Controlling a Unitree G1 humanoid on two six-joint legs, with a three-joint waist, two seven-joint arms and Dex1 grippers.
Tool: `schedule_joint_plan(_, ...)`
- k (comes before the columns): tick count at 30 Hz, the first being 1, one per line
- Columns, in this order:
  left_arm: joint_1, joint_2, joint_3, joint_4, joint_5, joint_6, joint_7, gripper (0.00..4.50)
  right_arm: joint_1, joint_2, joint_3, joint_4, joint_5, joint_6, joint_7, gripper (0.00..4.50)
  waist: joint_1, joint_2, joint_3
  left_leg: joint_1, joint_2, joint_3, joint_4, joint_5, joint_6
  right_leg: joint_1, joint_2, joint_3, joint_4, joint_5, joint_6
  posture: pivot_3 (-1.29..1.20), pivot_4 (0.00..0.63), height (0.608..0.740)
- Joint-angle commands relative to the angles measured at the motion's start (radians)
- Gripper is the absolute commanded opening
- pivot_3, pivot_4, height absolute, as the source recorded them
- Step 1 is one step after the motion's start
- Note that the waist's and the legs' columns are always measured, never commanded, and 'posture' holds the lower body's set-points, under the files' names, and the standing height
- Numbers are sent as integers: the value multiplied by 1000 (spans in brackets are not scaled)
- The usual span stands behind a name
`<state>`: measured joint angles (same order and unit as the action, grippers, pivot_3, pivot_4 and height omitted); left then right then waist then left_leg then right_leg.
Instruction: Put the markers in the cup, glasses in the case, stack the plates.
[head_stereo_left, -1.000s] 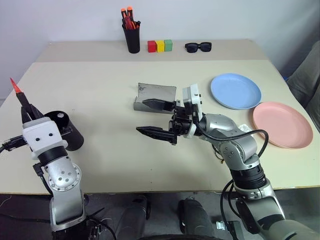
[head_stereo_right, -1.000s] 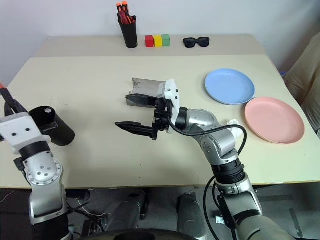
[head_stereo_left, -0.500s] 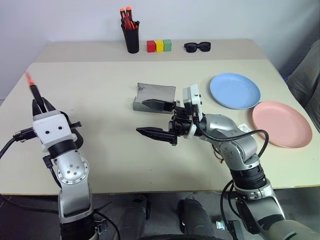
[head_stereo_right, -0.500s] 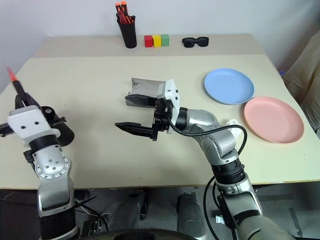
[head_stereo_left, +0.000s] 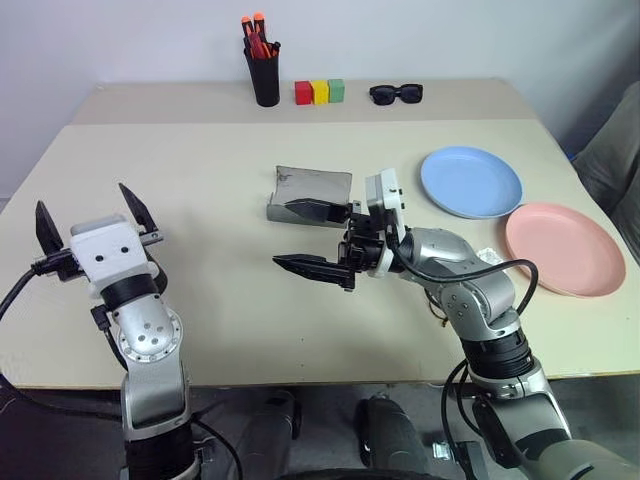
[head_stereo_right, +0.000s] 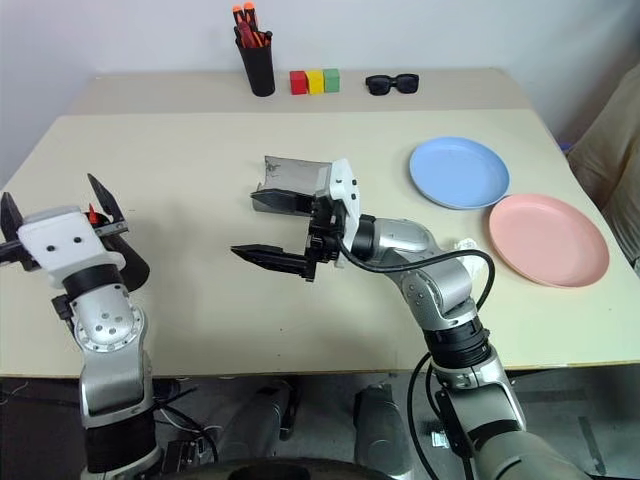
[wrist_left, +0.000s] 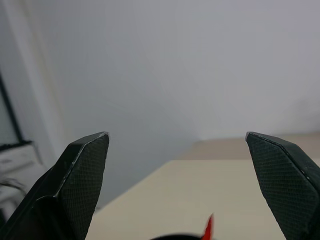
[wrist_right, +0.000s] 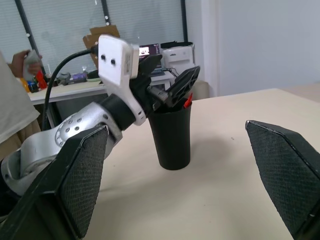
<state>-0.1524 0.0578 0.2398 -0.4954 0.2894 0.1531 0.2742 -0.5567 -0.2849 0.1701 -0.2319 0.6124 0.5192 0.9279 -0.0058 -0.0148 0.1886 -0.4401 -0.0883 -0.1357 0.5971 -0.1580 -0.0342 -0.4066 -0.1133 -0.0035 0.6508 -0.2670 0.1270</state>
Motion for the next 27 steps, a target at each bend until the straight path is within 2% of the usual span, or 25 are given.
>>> schedule_joint_plan(1, -100, 34, -90, -26, -108, 95, -169, 4466, -2, -7, -17, -21, 4, -7, -5, 4500, 0, 0, 0, 0, 0, 0, 0, 0, 0, 0, 0, 0, 0, 0, 0, 0, 150, 740)
schedule_joint_plan(3, -148, 57, -133, -8, -185, 203, -285, 4466, -4, -14, -24, -16, 0, -8, -9, 4500, -3, 0, 0, 0, 0, 1, 0, 0, 0, 1, 0, 0, -1, 0, 0, 0, 150, 740)
schedule_joint_plan(7, -250, 171, -204, 99, -264, 439, -491, 4466, -7, -43, -39, -8, -16, -14, -15, 4500, -12, 1, 0, 0, 0, 2, -1, 0, 0, 0, 1, 0, 0, 0, 0, 0, 150, 740)
schedule_joint_plan(11, -349, 252, -226, 236, -347, 513, -639, 4466, -8, -68, -50, -7, -25, -16, -17, 4500, -15, 1, 0, 0, 0, 1, -1, 0, 0, -1, 2, 0, 1, 0, 0, 0, 150, 740)
schedule_joint_plan(14, -467, 342, -296, 446, -350, 469, -798, 4466, 4, -94, -66, -23, -25, -11, -21, 4500, -11, 1, 0, 0, 0, 1, -1, 0, 0, -1, 2, 0, 0, 0, 0, 0, 150, 740)
schedule_joint_plan(17, -612, 383, -348, 678, -371, 418, -961, 4466, 32, -127, -81, -62, -17, 1, -26, 4500, -4, 0, 1, 0, 0, 1, 0, 0, 0, 0, 2, 0, 0, 0, 0, 0, 150, 740)
schedule_joint_plan(21, -732, 395, -397, 884, -375, 329, -1132, 4466, 69, -165, -102, -113, -2, 22, -35, 4500, -7, 0, 1, -1, -1, 0, -1, 0, 1, 0, -1, 0, -2, 0, 1, 0, 150, 740)
schedule_joint_plan(27, -853, 384, -495, 1175, -304, 87, -1325, 4466, 152, -266, -139, -188, -27, 55, -58, 4500, -8, 0, 1, -1, -1, 0, -1, 0, 1, -1, -1, 0, -1, 0, 1, 0, 150, 740)
